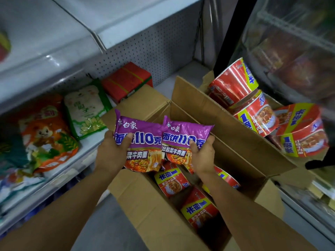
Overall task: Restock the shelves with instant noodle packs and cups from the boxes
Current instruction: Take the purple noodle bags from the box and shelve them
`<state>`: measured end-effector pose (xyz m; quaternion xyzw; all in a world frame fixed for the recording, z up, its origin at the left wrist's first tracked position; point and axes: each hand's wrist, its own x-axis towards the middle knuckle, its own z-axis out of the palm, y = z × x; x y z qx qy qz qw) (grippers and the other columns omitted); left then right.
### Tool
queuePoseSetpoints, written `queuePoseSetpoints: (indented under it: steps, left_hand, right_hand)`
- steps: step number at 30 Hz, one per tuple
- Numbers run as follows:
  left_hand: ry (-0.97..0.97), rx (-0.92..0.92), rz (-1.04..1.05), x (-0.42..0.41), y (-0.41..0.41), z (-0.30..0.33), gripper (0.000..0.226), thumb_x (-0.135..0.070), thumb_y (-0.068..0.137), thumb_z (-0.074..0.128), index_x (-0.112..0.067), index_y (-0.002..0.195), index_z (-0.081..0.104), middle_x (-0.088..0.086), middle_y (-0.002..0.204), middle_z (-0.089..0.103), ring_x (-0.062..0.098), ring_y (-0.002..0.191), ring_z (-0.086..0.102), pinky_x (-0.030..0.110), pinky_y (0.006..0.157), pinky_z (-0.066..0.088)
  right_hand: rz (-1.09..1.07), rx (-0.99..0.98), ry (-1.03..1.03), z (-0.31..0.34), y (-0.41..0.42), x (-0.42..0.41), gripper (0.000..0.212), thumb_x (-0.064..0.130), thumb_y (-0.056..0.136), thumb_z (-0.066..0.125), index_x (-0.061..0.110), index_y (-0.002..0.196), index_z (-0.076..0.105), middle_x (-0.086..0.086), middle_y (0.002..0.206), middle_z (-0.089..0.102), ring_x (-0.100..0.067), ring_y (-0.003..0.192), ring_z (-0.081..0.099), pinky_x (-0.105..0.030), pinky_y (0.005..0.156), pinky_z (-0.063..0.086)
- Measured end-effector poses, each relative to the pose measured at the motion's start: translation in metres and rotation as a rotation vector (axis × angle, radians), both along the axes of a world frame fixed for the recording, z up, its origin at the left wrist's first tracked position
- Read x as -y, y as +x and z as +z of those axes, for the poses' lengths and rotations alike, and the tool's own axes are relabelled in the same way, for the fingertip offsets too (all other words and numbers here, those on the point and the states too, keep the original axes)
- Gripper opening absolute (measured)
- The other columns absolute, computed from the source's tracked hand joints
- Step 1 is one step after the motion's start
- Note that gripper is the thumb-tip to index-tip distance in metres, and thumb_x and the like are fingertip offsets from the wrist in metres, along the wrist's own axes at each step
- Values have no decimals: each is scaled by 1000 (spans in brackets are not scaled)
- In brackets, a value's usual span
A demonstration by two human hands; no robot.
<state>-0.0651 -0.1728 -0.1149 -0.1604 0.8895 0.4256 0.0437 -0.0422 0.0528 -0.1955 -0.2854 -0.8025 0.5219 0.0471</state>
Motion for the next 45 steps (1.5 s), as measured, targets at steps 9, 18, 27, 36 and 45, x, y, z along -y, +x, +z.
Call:
queuePoseSetpoints:
  steps: [9, 18, 27, 36, 45]
  left_hand:
    - [70, -173, 10, 30, 32, 111, 53, -53, 88, 51, -10, 118, 55, 7, 105, 67, 24, 88, 63, 31, 73, 47]
    - [81, -350, 34, 45, 54, 221, 39, -39, 94, 52, -6, 114, 50, 7, 100, 60, 20, 81, 54, 29, 67, 39]
    - [143, -536, 27, 57, 64, 315, 34, -39, 94, 52, -13, 113, 45, 4, 99, 63, 14, 73, 61, 26, 60, 47]
    - [102, -685, 74, 84, 55, 404, 31, -47, 93, 51, -20, 107, 46, 1, 97, 63, 24, 88, 64, 44, 80, 53]
    - [86, -839, 233, 109, 33, 464, 42, -47, 94, 50, -11, 116, 49, 4, 107, 63, 27, 98, 61, 42, 87, 49]
  right_hand:
    - [123, -194, 97, 123, 21, -10, 33, 24, 94, 57, 12, 117, 38, -6, 109, 62, -20, 95, 66, -28, 72, 53]
    - [180, -341, 109, 250, 37, -2, 27, 22, 95, 56, 18, 113, 37, 7, 98, 56, 4, 79, 57, -6, 55, 44]
    - [199, -505, 103, 355, 37, 14, 28, 28, 94, 57, 14, 112, 40, 7, 93, 63, -1, 74, 65, -13, 54, 47]
    - [210, -658, 148, 449, 4, 28, 28, 29, 93, 59, 12, 106, 42, 14, 85, 56, 4, 72, 55, -11, 54, 38]
    - [323, -758, 9, 525, -79, 56, 29, 31, 94, 56, 16, 113, 40, 7, 95, 59, -6, 80, 62, -23, 65, 48]
